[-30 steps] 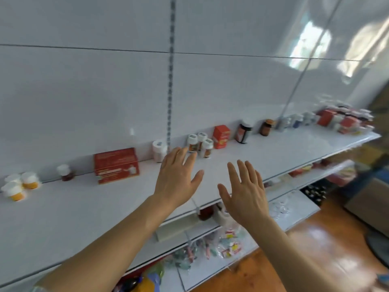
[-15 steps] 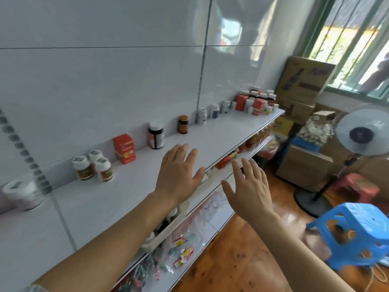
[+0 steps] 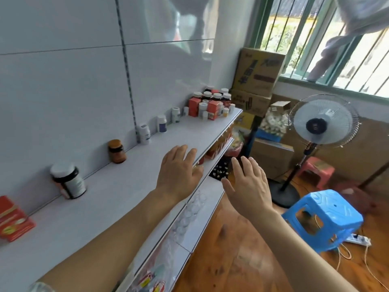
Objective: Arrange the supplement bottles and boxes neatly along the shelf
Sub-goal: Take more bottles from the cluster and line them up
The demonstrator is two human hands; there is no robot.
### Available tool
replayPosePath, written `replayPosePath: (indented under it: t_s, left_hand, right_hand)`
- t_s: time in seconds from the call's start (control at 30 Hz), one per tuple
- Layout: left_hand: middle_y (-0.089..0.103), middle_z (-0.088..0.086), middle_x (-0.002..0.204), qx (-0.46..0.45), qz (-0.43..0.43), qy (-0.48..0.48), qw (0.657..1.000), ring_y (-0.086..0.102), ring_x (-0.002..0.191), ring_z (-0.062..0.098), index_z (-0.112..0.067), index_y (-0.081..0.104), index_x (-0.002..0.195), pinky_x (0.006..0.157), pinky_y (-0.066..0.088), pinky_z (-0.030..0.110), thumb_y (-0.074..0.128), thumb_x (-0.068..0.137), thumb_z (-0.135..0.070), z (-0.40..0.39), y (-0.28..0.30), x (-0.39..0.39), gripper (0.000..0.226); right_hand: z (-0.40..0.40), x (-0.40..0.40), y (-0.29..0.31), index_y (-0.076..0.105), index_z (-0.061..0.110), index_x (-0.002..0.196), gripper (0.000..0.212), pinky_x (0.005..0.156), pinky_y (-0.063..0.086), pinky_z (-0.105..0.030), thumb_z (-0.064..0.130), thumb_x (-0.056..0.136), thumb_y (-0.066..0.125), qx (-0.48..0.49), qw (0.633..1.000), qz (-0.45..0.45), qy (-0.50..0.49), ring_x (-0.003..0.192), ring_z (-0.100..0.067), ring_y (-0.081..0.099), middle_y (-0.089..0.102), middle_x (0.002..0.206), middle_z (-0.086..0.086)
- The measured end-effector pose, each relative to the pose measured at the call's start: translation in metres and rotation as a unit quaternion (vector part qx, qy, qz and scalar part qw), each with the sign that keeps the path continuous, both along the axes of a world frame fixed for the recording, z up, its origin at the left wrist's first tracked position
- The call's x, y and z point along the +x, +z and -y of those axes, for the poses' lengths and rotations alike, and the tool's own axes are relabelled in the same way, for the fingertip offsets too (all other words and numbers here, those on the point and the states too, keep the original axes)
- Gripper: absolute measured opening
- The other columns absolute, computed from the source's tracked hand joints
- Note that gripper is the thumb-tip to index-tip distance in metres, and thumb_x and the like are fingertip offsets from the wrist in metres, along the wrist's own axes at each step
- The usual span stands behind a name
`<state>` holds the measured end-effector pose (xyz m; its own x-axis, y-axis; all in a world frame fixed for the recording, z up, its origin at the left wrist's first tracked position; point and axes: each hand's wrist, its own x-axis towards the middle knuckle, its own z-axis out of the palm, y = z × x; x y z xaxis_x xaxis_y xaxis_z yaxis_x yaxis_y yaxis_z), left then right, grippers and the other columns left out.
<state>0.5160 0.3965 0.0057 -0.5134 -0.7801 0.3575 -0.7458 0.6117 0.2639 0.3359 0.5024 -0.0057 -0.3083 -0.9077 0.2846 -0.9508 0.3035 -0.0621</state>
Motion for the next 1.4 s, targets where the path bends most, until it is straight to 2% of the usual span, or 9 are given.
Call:
replayPosePath:
  t_s: [0.3,0.43,0.77,1.03,1.17,1.3,1.4]
  left_hand:
    - [0.036,0.008,0.154,0.032,0.022,0.031,0.999,0.027,0.143,0.025,-0.02,0.036,0.148,0.119,0.024,0.041,0.039,0.098,-0.05,0.089,-0.014,-0.142,0.058]
    - [0.037,0.008,0.153,0.041,0.026,0.071,0.996,0.028,0.142,0.024,-0.019,0.036,0.148,0.117,0.024,0.04,0.039,0.098,-0.05,0.125,-0.017,-0.191,0.059]
    - [0.036,0.008,0.154,0.047,0.029,0.134,0.989,0.027,0.143,0.025,-0.018,0.036,0.149,0.117,0.022,0.038,0.039,0.099,-0.05,0.237,-0.033,-0.265,0.059]
    - [0.037,0.009,0.152,0.05,0.043,0.163,0.984,0.03,0.14,0.026,-0.015,0.037,0.147,0.116,0.023,0.039,0.042,0.097,-0.047,0.342,-0.051,-0.308,0.059]
    - [0.05,0.011,0.139,0.037,0.045,0.186,0.981,0.042,0.13,0.029,-0.014,0.049,0.136,0.108,0.034,0.042,0.048,0.094,-0.045,0.375,-0.057,-0.317,0.052]
    - [0.054,0.004,0.13,0.023,0.044,0.213,0.976,0.047,0.121,0.026,-0.02,0.049,0.132,0.101,0.042,0.041,0.048,0.091,-0.045,0.403,-0.068,-0.326,0.048]
    - [0.053,0.002,0.128,0.027,0.043,0.237,0.97,0.048,0.118,0.025,-0.02,0.048,0.132,0.099,0.043,0.041,0.05,0.09,-0.048,0.416,-0.072,-0.336,0.05]
  right_hand:
    - [0.095,-0.144,-0.009,0.026,0.019,0.154,0.068,0.122,0.017,-0.047,0.057,0.097,0.036,-0.008,0.999,0.017,0.037,0.15,-0.031,0.016,0.029,0.158,-0.01]
    - [0.144,-0.202,-0.005,0.024,0.02,0.154,0.068,0.122,0.017,-0.047,0.058,0.098,0.031,0.008,0.998,0.011,0.066,0.15,-0.031,0.014,0.027,0.16,-0.011]
    - [0.274,-0.278,-0.009,0.023,0.022,0.154,0.067,0.122,0.012,-0.046,0.057,0.098,0.034,0.026,0.989,0.013,0.145,0.151,-0.029,0.011,0.024,0.161,-0.009]
    - [0.394,-0.323,-0.017,0.016,0.023,0.156,0.069,0.123,0.009,-0.045,0.058,0.099,0.032,0.06,0.981,-0.01,0.185,0.152,-0.03,0.005,0.017,0.163,-0.009]
    - [0.441,-0.339,-0.022,0.018,0.023,0.154,0.068,0.123,0.012,-0.045,0.057,0.098,0.035,0.066,0.975,-0.004,0.213,0.151,-0.029,0.007,0.02,0.162,-0.009]
    - [0.486,-0.358,-0.032,0.029,0.018,0.15,0.065,0.12,0.022,-0.048,0.052,0.097,0.042,0.069,0.968,-0.009,0.242,0.148,-0.032,0.018,0.031,0.157,-0.011]
    - [0.518,-0.37,-0.037,0.039,0.013,0.145,0.059,0.114,0.032,-0.05,0.044,0.096,0.049,0.047,0.953,-0.012,0.299,0.143,-0.033,0.028,0.042,0.148,-0.011]
